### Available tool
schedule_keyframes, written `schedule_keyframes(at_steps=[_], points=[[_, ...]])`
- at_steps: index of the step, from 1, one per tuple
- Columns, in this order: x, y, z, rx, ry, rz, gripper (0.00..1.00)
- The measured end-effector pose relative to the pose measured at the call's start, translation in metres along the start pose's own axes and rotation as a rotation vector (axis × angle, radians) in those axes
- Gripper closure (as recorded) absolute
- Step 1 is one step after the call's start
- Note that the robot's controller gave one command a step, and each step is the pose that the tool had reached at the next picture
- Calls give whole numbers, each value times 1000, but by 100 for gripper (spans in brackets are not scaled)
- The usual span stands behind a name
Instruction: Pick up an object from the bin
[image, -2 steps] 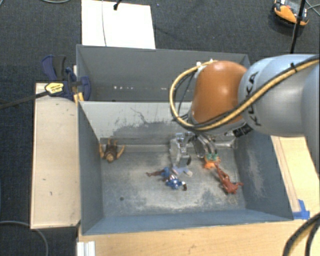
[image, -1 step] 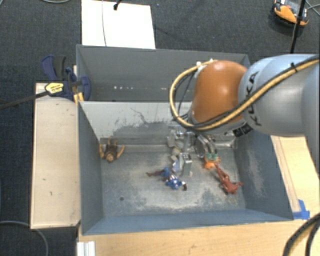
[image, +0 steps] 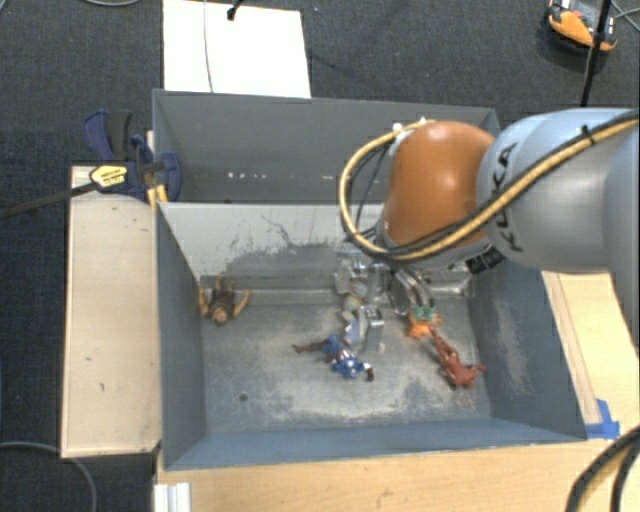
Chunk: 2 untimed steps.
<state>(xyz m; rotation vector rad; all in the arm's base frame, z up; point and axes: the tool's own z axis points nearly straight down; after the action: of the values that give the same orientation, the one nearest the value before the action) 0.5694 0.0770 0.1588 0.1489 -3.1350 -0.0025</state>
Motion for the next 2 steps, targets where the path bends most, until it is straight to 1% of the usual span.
schedule_keyframes(at_steps=[1,2], points=[[2,-7,16,0,-8,-75,0],[7,-32,77,1,-5,-249,0]])
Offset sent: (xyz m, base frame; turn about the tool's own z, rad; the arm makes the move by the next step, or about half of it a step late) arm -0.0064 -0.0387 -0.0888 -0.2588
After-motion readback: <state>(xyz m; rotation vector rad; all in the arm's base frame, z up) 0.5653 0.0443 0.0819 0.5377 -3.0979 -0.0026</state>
